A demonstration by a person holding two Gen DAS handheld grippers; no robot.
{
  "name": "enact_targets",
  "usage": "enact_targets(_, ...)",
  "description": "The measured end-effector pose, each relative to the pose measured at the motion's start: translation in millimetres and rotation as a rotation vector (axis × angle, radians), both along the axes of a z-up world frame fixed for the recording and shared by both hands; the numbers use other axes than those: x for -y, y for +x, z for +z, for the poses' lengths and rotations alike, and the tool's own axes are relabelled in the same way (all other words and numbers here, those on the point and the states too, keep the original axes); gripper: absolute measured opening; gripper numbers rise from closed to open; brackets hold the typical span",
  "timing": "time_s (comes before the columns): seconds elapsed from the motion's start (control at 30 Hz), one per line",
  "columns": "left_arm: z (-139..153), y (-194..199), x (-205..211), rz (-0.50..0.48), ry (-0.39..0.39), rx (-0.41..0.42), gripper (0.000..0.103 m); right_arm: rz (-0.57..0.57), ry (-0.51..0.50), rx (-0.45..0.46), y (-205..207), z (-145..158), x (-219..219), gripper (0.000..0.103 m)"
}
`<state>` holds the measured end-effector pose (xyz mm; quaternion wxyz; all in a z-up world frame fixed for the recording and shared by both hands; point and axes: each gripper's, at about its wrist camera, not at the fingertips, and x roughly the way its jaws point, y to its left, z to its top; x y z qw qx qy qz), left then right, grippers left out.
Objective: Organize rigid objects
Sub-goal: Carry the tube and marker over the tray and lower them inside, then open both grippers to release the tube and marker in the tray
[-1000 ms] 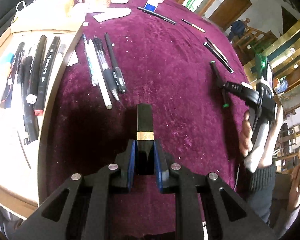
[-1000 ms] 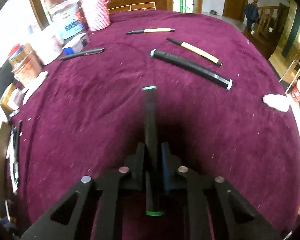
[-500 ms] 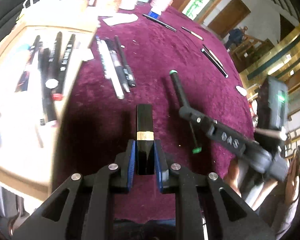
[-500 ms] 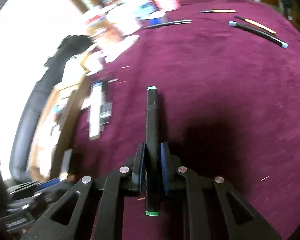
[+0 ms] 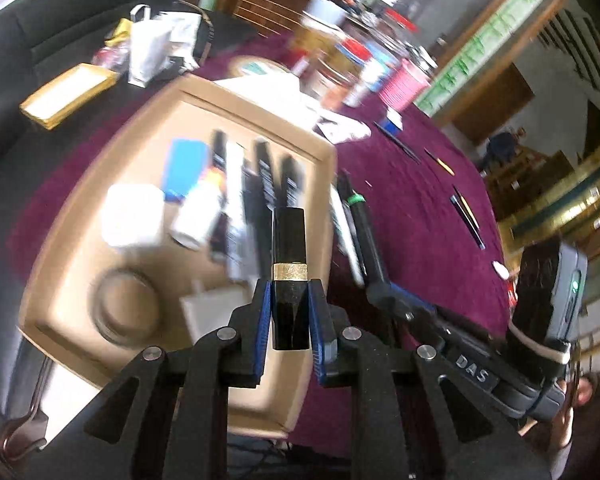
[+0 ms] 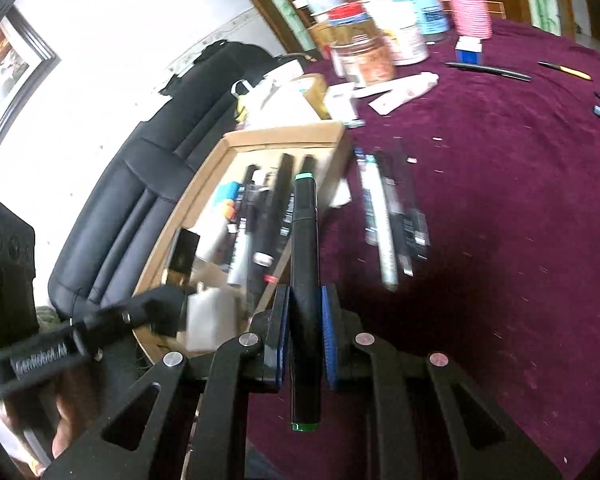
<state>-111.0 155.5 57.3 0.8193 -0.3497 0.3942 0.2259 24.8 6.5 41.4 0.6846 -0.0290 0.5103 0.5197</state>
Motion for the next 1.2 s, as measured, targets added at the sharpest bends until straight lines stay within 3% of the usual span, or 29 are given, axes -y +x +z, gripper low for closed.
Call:
enact_targets(0.3, -21, 0, -65, 0.074, -0.042, -0.017, 0.015, 0.052, -0.040, -0.007, -3, -14, -62, 0.014)
enact_targets(0.53, -26, 9, -101, 0.080, -0.053, -0.032, 0.015, 0.048, -0.043, -0.040, 10, -24, -96, 0.014)
enact_targets(0.83, -40, 38, -137, 0.058, 0.000, -0.128, 0.015, 0.030, -0.045, -0.058, 23, -35, -121, 0.014)
enact_targets(0.93, -45, 41, -142, 0.052, 0.028, -0.177, 0.015, 0.022, -0.053, -0.014, 23, -33, -126, 0.014)
enact_targets(1.2, -61, 44, -148, 0.042, 0.020, -0.245, 0.015, 0.018, -0.051, 0.012, 22, -33, -132, 0.014)
